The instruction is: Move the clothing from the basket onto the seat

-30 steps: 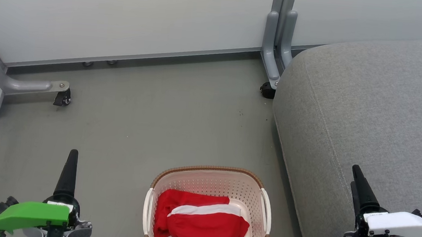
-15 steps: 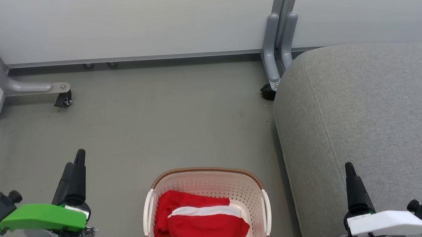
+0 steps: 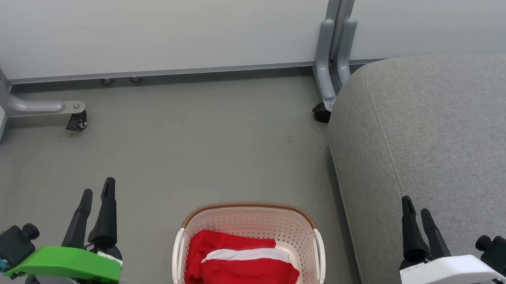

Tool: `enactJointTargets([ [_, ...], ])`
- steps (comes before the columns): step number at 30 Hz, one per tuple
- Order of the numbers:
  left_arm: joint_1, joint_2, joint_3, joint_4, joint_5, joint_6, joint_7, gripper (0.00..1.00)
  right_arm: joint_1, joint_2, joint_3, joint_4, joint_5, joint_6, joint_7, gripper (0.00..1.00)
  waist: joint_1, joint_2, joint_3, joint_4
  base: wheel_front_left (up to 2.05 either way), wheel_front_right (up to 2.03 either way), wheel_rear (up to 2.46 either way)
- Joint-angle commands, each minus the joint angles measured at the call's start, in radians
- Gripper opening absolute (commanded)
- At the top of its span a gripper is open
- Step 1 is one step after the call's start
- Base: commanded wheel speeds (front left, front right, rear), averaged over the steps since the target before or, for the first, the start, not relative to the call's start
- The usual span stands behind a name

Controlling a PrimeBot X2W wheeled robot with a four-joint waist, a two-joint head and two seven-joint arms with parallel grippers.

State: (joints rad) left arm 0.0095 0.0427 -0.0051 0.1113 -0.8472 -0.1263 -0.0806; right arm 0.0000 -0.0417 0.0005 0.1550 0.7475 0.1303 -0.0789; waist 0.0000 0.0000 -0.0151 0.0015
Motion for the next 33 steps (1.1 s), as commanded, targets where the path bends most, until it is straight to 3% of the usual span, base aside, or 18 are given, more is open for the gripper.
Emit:
enactJointTargets([
  [1,0.000,0.005,-0.008,-0.019,0.045,-0.003,-0.010,1.00,0.004,-0.006,0.004,-0.019,-0.041,0.000,-0.011,1.00,0.0000,0.0000,0.000,0.000,0.00,0.00,0.00],
  [33,0.048,0.011,-0.090,-0.055,0.404,-0.005,-0.097,1.00,0.043,-0.008,0.039,-0.055,-0.391,0.000,-0.098,1.00,0.0000,0.0000,-0.022,0.004,0.00,0.00,0.00],
])
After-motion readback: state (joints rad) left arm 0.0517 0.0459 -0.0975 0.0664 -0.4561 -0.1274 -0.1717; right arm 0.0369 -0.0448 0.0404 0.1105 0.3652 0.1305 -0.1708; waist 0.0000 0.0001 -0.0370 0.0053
